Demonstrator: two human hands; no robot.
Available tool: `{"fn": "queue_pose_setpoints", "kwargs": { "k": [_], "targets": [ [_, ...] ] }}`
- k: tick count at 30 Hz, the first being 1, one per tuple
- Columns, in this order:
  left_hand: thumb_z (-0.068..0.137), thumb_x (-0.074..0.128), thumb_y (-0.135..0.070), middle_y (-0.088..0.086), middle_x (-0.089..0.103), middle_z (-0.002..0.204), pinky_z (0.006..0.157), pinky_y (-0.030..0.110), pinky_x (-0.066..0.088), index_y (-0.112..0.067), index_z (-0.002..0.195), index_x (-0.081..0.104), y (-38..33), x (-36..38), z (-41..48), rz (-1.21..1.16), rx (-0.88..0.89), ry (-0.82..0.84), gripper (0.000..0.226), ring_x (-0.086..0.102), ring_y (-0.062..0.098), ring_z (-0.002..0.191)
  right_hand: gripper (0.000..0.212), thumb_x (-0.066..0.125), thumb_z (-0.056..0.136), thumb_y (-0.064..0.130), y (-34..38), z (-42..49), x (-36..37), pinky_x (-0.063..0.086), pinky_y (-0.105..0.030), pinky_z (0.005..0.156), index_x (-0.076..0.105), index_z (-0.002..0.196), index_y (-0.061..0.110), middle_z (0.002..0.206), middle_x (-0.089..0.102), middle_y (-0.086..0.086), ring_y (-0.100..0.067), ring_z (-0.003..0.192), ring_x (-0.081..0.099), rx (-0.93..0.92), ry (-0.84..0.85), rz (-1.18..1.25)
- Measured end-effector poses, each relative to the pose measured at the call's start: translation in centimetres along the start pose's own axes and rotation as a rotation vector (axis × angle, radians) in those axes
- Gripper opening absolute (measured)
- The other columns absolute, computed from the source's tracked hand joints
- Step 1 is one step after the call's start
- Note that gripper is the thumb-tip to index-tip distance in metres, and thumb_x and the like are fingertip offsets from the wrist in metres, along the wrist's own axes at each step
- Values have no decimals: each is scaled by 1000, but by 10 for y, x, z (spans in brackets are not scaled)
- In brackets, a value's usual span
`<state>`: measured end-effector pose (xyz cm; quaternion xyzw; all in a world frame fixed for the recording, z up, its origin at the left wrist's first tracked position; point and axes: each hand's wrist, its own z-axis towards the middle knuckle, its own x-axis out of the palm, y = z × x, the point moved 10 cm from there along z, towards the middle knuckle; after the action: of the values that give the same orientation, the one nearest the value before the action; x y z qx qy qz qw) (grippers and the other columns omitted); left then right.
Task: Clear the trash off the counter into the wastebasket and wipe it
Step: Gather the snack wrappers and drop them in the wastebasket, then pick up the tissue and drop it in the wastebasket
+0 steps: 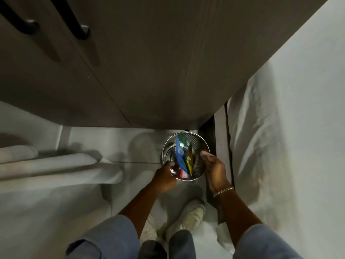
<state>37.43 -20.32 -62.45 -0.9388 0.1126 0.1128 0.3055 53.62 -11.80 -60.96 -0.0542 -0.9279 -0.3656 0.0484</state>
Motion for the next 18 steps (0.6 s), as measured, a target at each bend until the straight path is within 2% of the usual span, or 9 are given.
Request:
{"fn": "queue_pose_setpoints", "kwargs": {
  "k": [2,4,7,11,13,15,18],
  "targets": [
    [78,50,3,9,64,124,90,26,45,-16,124,56,0,-8,-15,-14,13,-41,50,59,28,114,36,36,94,3,9,-13,-3,31,-47,116,51,122,-15,131,53,-31,-34,111,56,2,-15,47],
    [78,51,7,12,65,125,96,31,46,-11,121,59,-21,-27,-43,-94,55,-99,48,60,28,114,35,31,96,4,30,-39,5,27,-44,119,53,117,-11,127,55,-30,-30,109,57,29,1,114],
    [78,51,13,18,65,121,94,32,49,-4,116,62,-77,-63,-97,-202,144,-176,43,61,31,113,40,31,96,12,82,-94,32,30,-41,116,52,124,-8,135,54,-27,-31,127,51,6,90,85],
    [78,54,15,13,67,115,86,28,51,-2,110,63,-170,-124,-194,-253,277,-223,37,64,26,108,38,32,97,10,175,-188,80,32,-49,116,52,122,-10,132,55,-30,-36,125,53,-89,230,39],
    [81,53,15,17,65,119,91,29,49,0,114,62,-214,-151,-238,-229,357,-250,38,61,23,108,36,32,97,10,220,-227,106,35,-48,114,54,120,-8,130,57,-29,-36,123,55,-139,311,34],
    [84,52,14,22,65,119,98,35,49,3,115,61,-255,-184,-282,-225,449,-324,34,62,28,111,35,33,97,10,268,-262,132,38,-46,111,59,115,-4,126,62,-25,-32,121,58,-210,387,35],
    [84,52,15,24,67,115,101,43,49,5,112,62,-304,-235,-332,-273,577,-458,31,63,32,111,31,35,95,7,333,-299,172,43,-43,106,64,107,3,118,67,-20,-31,117,61,-337,500,25]
  ]
}}
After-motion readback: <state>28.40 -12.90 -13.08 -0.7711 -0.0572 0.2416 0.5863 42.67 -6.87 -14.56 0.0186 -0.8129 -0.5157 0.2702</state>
